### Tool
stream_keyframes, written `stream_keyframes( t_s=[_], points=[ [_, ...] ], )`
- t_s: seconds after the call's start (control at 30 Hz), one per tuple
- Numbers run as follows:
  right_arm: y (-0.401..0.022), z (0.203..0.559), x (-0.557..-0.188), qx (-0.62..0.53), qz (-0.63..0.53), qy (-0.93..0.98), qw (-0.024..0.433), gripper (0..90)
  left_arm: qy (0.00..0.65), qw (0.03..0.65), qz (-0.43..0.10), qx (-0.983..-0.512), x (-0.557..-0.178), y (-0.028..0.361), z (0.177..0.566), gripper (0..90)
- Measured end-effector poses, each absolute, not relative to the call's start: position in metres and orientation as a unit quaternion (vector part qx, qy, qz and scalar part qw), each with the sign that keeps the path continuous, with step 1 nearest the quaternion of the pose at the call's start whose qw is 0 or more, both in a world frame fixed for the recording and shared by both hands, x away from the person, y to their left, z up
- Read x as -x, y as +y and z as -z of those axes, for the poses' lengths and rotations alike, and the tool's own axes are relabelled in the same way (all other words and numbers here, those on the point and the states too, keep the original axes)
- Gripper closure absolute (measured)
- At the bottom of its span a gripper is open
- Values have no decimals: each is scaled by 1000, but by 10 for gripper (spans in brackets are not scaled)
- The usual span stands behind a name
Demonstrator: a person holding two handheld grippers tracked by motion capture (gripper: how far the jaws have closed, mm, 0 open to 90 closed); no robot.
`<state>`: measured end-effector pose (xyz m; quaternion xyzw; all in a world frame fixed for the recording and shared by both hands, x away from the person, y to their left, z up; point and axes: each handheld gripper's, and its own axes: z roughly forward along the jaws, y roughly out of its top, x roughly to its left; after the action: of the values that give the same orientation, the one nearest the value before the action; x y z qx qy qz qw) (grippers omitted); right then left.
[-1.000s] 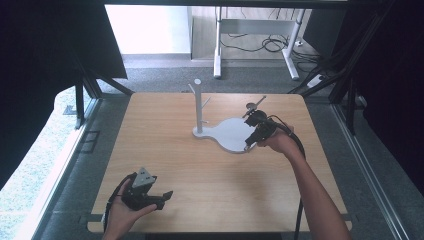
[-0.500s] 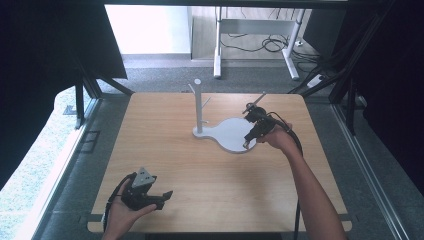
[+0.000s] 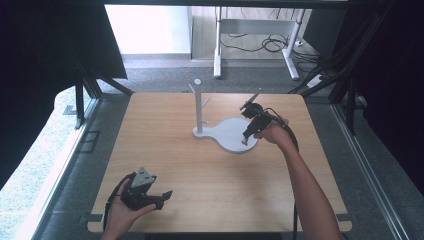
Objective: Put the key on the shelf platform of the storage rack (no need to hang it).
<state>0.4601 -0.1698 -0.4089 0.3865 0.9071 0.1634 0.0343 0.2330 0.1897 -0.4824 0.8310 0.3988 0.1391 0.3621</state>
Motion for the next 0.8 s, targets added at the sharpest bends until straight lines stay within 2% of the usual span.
stream_keyframes(
  t_s=[0.8],
  points=[
    [-157, 422, -491, -401, -164, 901, 30, 896, 401, 366, -138, -828, -233, 194, 482, 227]
  ],
)
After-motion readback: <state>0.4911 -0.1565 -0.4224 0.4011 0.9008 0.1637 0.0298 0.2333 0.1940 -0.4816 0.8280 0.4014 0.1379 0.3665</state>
